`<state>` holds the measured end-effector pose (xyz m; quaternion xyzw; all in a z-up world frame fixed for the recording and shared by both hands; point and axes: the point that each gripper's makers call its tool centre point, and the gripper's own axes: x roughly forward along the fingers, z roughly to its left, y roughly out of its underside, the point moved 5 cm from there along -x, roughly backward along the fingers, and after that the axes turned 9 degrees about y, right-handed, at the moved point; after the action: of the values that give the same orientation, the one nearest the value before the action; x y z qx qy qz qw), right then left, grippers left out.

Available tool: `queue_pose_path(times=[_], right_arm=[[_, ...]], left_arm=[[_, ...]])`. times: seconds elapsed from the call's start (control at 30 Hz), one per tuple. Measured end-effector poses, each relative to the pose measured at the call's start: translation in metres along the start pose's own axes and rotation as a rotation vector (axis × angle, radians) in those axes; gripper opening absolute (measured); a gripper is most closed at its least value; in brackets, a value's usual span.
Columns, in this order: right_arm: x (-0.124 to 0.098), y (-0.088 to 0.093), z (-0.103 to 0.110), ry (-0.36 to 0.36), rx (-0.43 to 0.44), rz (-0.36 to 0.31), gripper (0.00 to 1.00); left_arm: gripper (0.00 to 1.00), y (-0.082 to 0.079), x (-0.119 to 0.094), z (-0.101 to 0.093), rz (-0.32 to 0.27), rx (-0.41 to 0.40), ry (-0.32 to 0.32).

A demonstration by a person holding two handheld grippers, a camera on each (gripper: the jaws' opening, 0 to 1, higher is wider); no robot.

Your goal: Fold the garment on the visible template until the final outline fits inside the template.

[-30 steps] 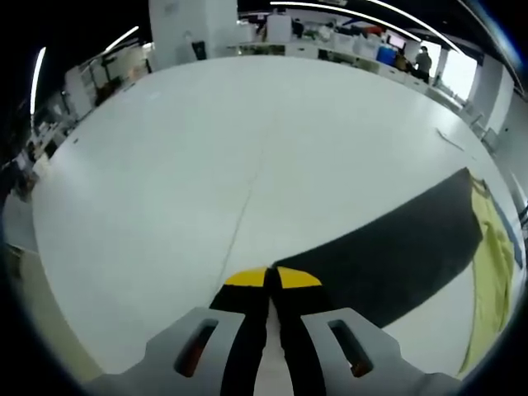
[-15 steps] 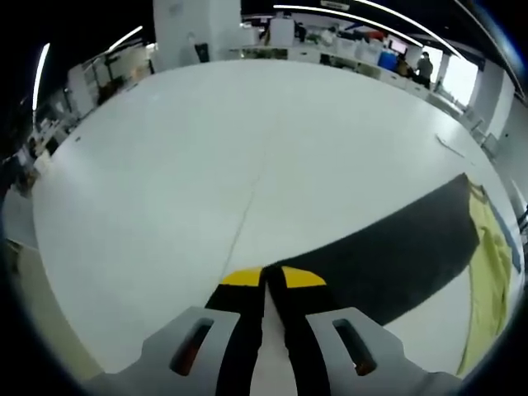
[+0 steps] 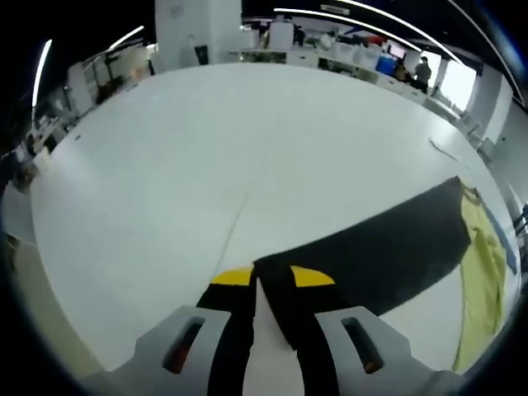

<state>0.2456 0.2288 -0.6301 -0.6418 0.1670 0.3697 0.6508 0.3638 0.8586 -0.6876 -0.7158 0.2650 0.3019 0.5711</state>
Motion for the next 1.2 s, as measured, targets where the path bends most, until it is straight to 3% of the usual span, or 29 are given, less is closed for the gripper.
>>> queue_pose_path(times=[0.53,1.2], right_arm=[[0.001,0.0,0.0,-0.02,-0.007,-0.011,0.99],[0.0,0.0,-0.005,-0.042,-0.019,-0.021,0.99]], left_arm=[[0.28,0.003,-0.013,-0.024,-0.03,0.018,0.074],[0.45,0.001,-0.037,-0.077,-0.079,0.064,0.216]])
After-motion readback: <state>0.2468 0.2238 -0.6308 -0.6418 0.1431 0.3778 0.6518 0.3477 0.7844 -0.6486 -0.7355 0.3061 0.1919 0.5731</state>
